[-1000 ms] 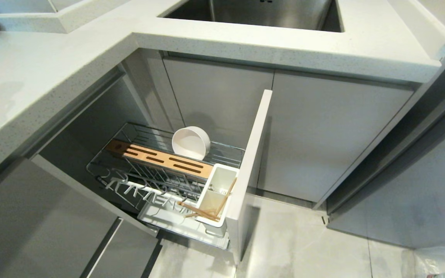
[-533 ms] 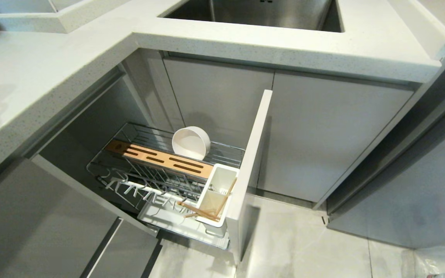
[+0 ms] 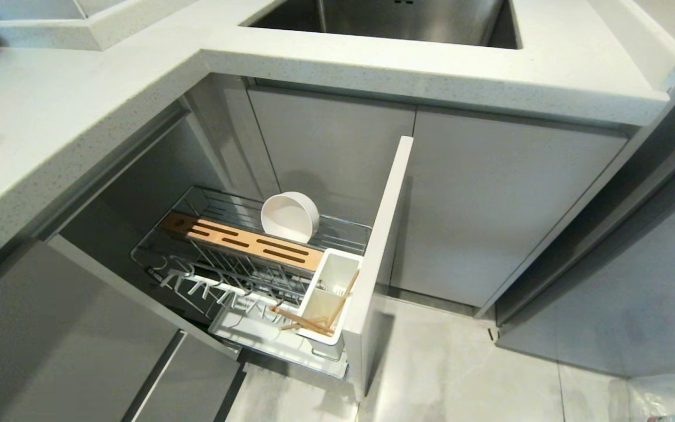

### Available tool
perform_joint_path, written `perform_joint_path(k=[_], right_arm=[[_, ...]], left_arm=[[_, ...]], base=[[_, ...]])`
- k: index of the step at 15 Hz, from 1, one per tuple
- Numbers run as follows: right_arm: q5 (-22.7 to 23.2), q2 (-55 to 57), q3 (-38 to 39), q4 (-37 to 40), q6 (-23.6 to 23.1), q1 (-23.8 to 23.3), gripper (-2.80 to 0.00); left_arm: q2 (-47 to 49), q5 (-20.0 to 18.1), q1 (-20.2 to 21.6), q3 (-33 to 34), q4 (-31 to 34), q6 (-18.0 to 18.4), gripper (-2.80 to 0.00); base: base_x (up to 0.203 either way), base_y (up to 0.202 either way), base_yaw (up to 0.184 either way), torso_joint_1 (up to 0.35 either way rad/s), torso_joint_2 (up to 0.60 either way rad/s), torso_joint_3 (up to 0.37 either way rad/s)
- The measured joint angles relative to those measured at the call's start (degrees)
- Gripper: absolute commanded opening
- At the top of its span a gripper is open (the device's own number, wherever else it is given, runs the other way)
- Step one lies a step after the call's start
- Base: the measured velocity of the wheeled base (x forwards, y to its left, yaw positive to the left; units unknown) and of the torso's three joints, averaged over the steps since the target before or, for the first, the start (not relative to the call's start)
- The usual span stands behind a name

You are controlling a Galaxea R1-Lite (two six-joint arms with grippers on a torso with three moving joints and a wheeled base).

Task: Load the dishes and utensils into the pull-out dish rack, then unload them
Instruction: Pick up the chopsticks and place it in the cupboard

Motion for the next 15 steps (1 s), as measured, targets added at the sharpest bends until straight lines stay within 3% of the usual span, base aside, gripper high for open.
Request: perform_joint_path(k=[12, 13, 15], right_arm=[[0.0, 0.0, 0.0, 0.0, 0.0, 0.0, -2.8], [0.0, 0.0, 0.0, 0.0, 0.0, 0.0, -2.8], [0.0, 0.0, 0.0, 0.0, 0.0, 0.0, -2.8]], left_arm=[[1.0, -1.2, 1.1, 2.0, -1.9, 0.0, 0.0], [1.0, -1.2, 1.1, 2.0, -1.9, 0.0, -2.8], [1.1, -1.2, 1.1, 2.0, -1.9, 0.0, -2.8]], base=[[0.0, 0.0, 0.0, 0.0, 0.0, 0.0], [0.0, 0.0, 0.0, 0.0, 0.0, 0.0], [0.0, 0.0, 0.0, 0.0, 0.0, 0.0]])
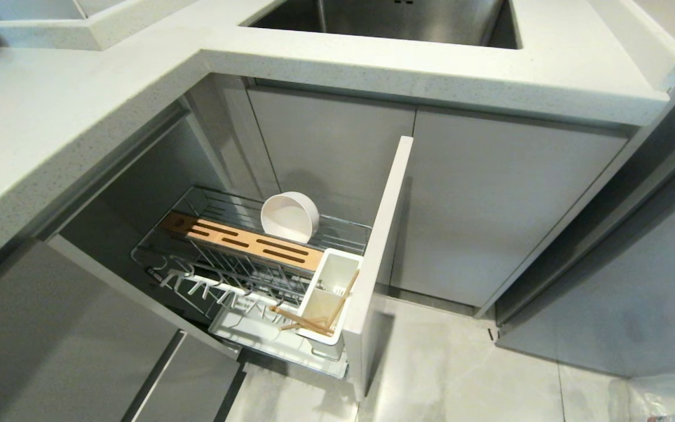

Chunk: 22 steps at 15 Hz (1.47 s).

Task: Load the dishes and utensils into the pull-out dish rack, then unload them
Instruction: Pick up the chopsticks and place it in the cupboard

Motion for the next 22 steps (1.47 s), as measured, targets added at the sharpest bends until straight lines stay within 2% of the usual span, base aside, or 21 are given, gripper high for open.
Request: perform_joint_path(k=[13, 19, 22], right_arm=[[0.0, 0.0, 0.0, 0.0, 0.0, 0.0, -2.8], [0.0, 0.0, 0.0, 0.0, 0.0, 0.0, -2.8], [0.0, 0.0, 0.0, 0.0, 0.0, 0.0, -2.8]], left_arm=[[-0.2, 0.0, 0.0, 0.4, -0.2, 0.0, -2.8], [-3.0, -0.1, 0.4, -4.1, 0.3, 0.3, -2.8], [-5.9, -1.4, -0.2, -5.8, 0.3, 0.7, -2.8]], base=[[0.0, 0.0, 0.0, 0.0, 0.0, 0.0], [0.0, 0.0, 0.0, 0.0, 0.0, 0.0], [0.0, 0.0, 0.0, 0.0, 0.0, 0.0]])
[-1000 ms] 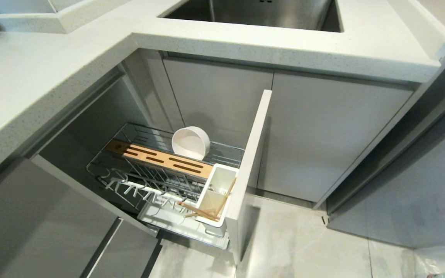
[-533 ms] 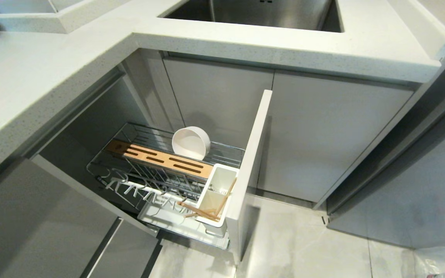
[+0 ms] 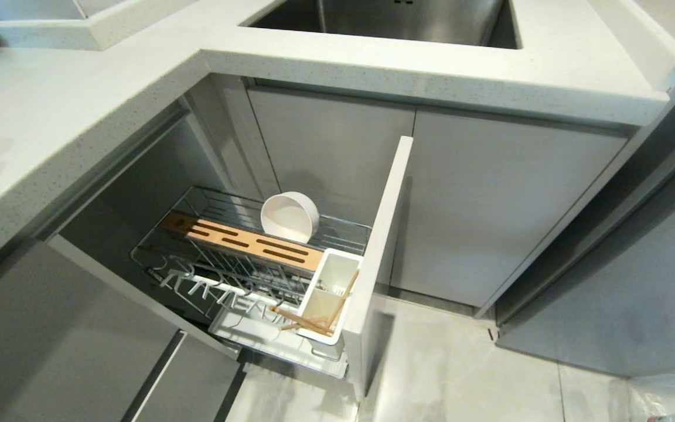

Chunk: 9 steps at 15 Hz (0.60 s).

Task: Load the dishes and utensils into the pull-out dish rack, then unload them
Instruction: Pick up the chopsticks and place it in the cupboard

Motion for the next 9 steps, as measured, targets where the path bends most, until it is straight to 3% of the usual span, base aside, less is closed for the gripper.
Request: perform_joint_path(k=[2, 5, 9], right_arm=[[0.0, 0.0, 0.0, 0.0, 0.0, 0.0, -2.8], [0.0, 0.0, 0.0, 0.0, 0.0, 0.0, -2.8], [0.0, 0.0, 0.0, 0.0, 0.0, 0.0, -2.8]], left_arm=[[-2.2, -0.4, -2.2, -1.0, -0.2, 1.2, -2.8], [-5.8, -1.0, -9.2, -2.5, -0.6, 4.7, -2.8], [-11.3, -1.4, -22.1, -0.5, -5.5, 14.2, -2.8]], base=[[0.0, 0.0, 0.0, 0.0, 0.0, 0.0], [0.0, 0.0, 0.0, 0.0, 0.0, 0.0], [0.0, 0.0, 0.0, 0.0, 0.0, 0.0]])
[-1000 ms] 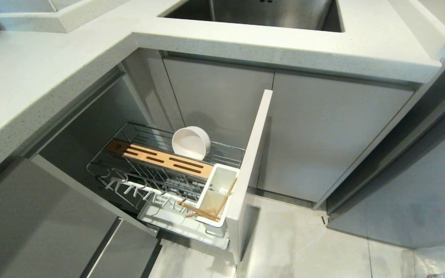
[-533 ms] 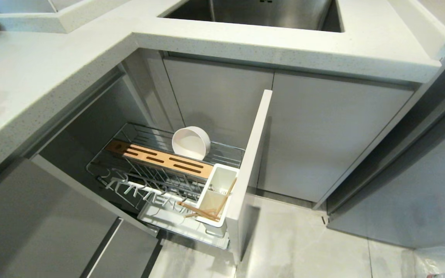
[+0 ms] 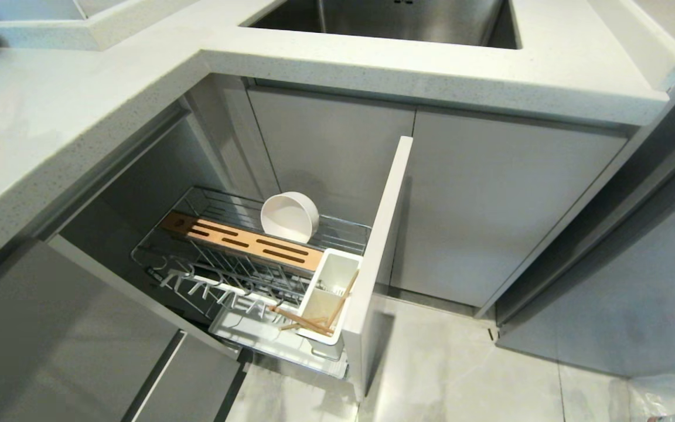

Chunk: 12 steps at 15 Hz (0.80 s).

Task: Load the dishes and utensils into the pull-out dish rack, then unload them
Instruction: Pick up the chopsticks and place it in the cupboard

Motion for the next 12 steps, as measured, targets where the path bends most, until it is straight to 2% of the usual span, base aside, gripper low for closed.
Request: perform_joint_path(k=[2, 4, 6, 10, 12], right_arm=[[0.0, 0.0, 0.0, 0.0, 0.0, 0.0, -2.8], [0.0, 0.0, 0.0, 0.0, 0.0, 0.0, -2.8], [0.0, 0.0, 0.0, 0.0, 0.0, 0.0, -2.8], [0.0, 0.0, 0.0, 0.0, 0.0, 0.0, -2.8], [0.0, 0.0, 0.0, 0.0, 0.0, 0.0, -2.8]], left_arm=[[-2.9, 0.0, -5.9, 5.0, -6.3, 6.7, -2.8], [-5.9, -0.2, -9.6, 11.0, -13.6, 14.3, -2.8], [-8.5, -0.3, -12.7, 17.0, -19.0, 19.4, -2.8], [-11.0, -1.0, -16.5, 25.2, -26.2, 20.9, -2.8], [-11.2, -1.1, -21.0, 31.0, -33.3, 22.6, -2.8]], base=[[0.0, 0.0, 0.0, 0.0, 0.0, 0.0], [0.0, 0.0, 0.0, 0.0, 0.0, 0.0], [0.0, 0.0, 0.0, 0.0, 0.0, 0.0], [0.0, 0.0, 0.0, 0.0, 0.0, 0.0], [0.0, 0.0, 0.0, 0.0, 0.0, 0.0]])
